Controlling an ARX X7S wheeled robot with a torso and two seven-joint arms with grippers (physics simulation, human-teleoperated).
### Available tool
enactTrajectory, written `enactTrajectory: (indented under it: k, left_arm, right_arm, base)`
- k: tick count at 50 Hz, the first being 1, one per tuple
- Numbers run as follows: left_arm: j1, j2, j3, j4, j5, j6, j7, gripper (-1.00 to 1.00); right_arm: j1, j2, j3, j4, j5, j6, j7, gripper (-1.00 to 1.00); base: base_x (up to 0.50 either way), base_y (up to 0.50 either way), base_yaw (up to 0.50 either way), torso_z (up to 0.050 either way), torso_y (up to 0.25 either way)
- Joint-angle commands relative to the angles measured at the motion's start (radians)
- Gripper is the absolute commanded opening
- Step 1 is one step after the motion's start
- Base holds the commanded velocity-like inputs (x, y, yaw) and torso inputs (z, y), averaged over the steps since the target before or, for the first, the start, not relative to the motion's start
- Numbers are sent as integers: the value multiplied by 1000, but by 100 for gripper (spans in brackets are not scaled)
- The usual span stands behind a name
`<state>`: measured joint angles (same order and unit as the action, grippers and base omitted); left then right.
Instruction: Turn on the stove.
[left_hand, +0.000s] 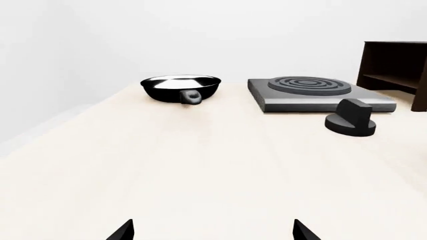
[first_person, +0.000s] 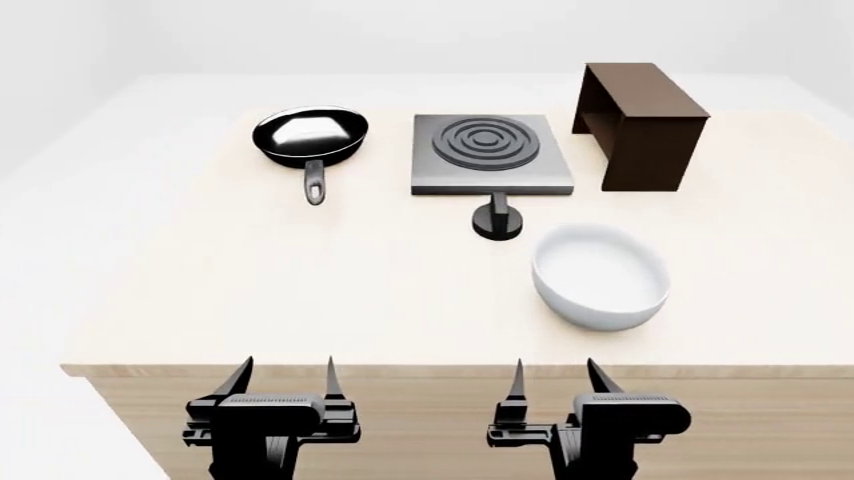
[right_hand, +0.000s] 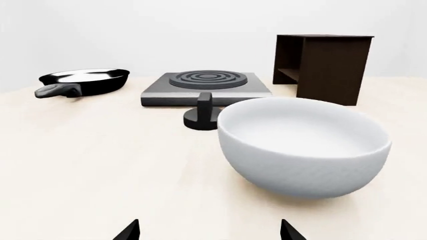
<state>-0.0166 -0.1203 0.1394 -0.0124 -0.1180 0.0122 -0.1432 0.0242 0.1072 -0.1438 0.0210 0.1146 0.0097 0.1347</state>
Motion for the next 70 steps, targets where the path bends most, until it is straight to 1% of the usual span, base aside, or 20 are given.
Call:
enactTrajectory:
  k: [1, 18, 25, 29, 42, 70]
  left_arm:
    - [-1, -9, 11, -2, -9, 3, -10, 100]
    - [7, -21, 25, 9, -20, 2, -24, 100]
    - [5, -26, 30, 14, -25, -3, -29, 100]
    - [4, -28, 34, 12, -27, -1, -31, 100]
    - [4, -36, 40, 17, -36, -3, -41, 100]
    - [1, -49, 58, 12, -51, 5, -56, 100]
  right_arm:
    - [5, 10, -14, 0, 13, 1, 9, 100]
    - [-4, 21, -33, -8, 19, 0, 30, 100]
    - [5, 28, -36, -12, 38, 52, 33, 100]
    - [5, 27, -47, -15, 25, 48, 46, 100]
    - [6, 37, -47, -12, 67, 49, 32, 100]
    - [0, 58, -64, -38, 92, 50, 40, 100]
  base:
    - [0, 500, 0, 0, 0]
    - [0, 484, 0, 0, 0]
    - [0, 0, 0, 0, 0]
    - [0, 0, 0, 0, 0]
    - [5, 0, 0, 0, 0]
    - [493, 0, 0, 0, 0]
